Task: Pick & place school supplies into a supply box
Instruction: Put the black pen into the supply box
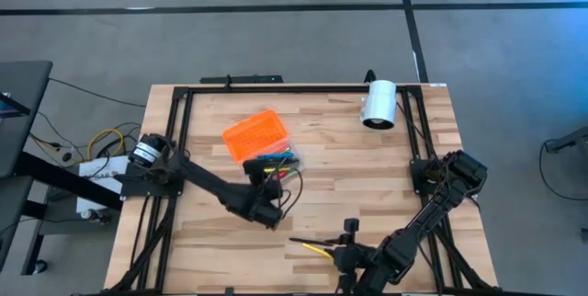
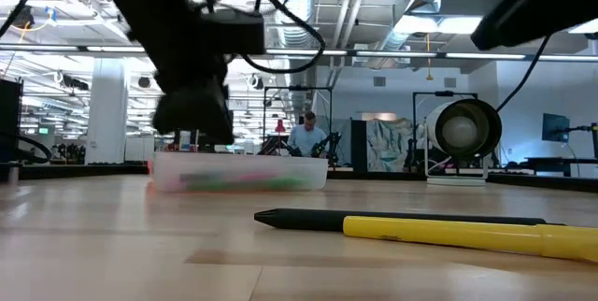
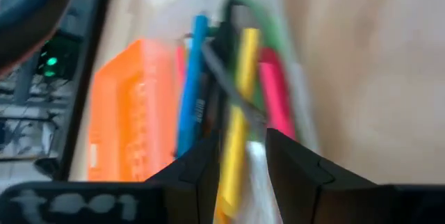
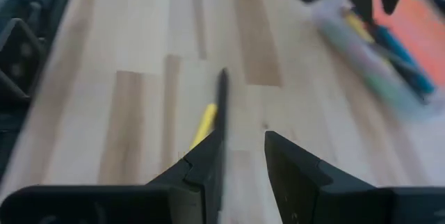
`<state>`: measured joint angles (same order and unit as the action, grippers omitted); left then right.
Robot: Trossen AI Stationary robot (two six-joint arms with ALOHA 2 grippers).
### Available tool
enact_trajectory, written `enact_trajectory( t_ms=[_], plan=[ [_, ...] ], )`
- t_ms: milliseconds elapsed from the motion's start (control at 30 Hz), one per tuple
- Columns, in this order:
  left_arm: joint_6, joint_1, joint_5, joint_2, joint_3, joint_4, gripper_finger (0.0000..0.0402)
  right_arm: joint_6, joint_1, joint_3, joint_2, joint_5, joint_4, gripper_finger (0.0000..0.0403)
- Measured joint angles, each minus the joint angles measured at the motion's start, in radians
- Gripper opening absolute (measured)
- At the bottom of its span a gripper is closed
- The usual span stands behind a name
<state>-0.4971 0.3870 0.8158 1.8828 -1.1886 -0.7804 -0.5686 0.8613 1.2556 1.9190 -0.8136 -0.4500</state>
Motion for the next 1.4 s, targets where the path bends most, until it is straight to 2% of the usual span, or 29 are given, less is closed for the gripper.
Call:
enact_trajectory(
  t_ms=[233, 500, 800, 933, 1067, 1400],
  plan=[
    [-0.065, 0.167, -0.04, 0.0, -0.042, -0.016, 0.0109, 0.001, -0.024, -0.056, 0.0, 0.062, 0.1, 0.0102],
    [-0.181, 0.367, 0.065, 0.0, -0.055, -0.015, 0.011, 0.095, -0.087, -0.13, 0.0, 0.161, 0.277, 0.0102],
    [-0.321, 0.534, 0.197, 0.0, -0.055, -0.015, 0.011, 0.127, -0.163, -0.131, 0.017, 0.267, 0.287, 0.0102],
    [-0.359, 0.583, 0.244, 0.0, -0.053, -0.014, 0.011, 0.132, -0.175, -0.129, 0.044, 0.296, 0.314, 0.0102],
    [-0.375, 0.603, 0.249, 0.0, -0.053, -0.014, 0.011, 0.141, -0.181, -0.131, 0.071, 0.318, 0.324, 0.0102],
    [-0.382, 0.599, 0.256, 0.0, -0.052, -0.016, 0.011, 0.138, -0.191, -0.132, 0.1, 0.338, 0.321, 0.0102]
  ],
)
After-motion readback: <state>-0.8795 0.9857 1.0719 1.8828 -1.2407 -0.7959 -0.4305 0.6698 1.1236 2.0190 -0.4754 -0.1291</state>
